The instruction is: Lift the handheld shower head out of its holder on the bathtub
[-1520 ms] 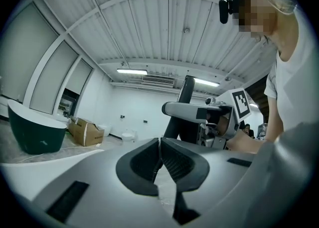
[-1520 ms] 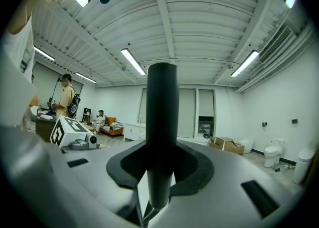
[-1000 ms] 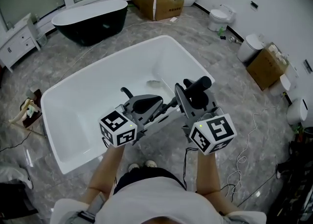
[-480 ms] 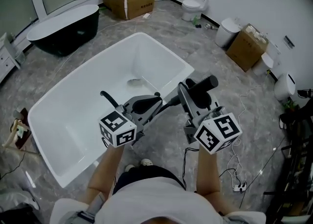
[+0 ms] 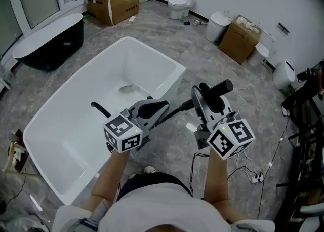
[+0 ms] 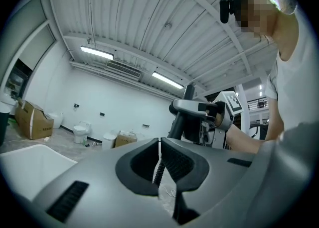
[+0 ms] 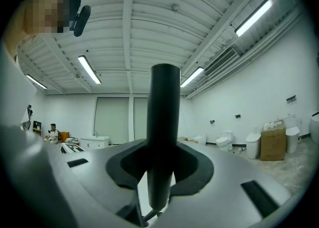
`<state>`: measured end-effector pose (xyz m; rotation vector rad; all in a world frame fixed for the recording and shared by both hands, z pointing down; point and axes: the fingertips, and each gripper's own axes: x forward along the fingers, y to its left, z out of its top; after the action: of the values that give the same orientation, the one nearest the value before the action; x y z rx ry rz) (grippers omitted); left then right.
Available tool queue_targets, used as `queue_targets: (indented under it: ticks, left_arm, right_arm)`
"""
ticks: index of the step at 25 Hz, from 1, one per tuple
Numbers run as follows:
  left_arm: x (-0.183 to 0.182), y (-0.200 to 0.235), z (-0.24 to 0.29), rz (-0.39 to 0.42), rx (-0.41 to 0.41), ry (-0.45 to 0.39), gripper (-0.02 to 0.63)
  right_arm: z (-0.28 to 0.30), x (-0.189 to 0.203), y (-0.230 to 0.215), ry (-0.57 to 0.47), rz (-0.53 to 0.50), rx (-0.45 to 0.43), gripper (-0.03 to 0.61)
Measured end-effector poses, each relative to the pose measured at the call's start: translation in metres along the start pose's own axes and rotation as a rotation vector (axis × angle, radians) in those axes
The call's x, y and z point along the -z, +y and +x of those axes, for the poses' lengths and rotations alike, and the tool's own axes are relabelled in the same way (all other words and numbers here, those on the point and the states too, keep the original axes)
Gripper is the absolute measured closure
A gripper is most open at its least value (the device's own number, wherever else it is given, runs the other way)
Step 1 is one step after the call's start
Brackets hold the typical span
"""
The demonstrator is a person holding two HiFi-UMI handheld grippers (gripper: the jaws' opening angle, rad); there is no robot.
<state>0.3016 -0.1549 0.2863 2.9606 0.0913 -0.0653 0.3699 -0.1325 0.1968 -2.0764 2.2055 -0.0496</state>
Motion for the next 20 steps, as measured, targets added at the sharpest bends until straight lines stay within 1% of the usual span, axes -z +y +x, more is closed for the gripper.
queue_targets:
  ticks: [8, 12, 16, 20]
  left_arm:
    - [0.003, -0.015, 0.02, 0.004, 0.063, 0.016, 0.594]
    - [0.009, -0.02, 0.029, -0.007, 0.083, 0.026, 0.594]
    - [0.014, -0.022, 0.035, -0.016, 0.094, 0.03, 0.594]
    - [0.018, -0.021, 0.037, -0.031, 0.086, 0.03, 0.594]
  right_arm:
    - [-0.036, 0.003, -0.043, -0.003, 0.025, 0.144, 0.463]
    - [-0.052, 0.006, -0.06, -0.006, 0.043, 0.202, 0.463]
    - [-0.058, 0.01, -0.069, -0.011, 0.05, 0.222, 0.463]
    - [-0.053, 0.01, -0.066, -0.013, 0.022, 0.206, 0.463]
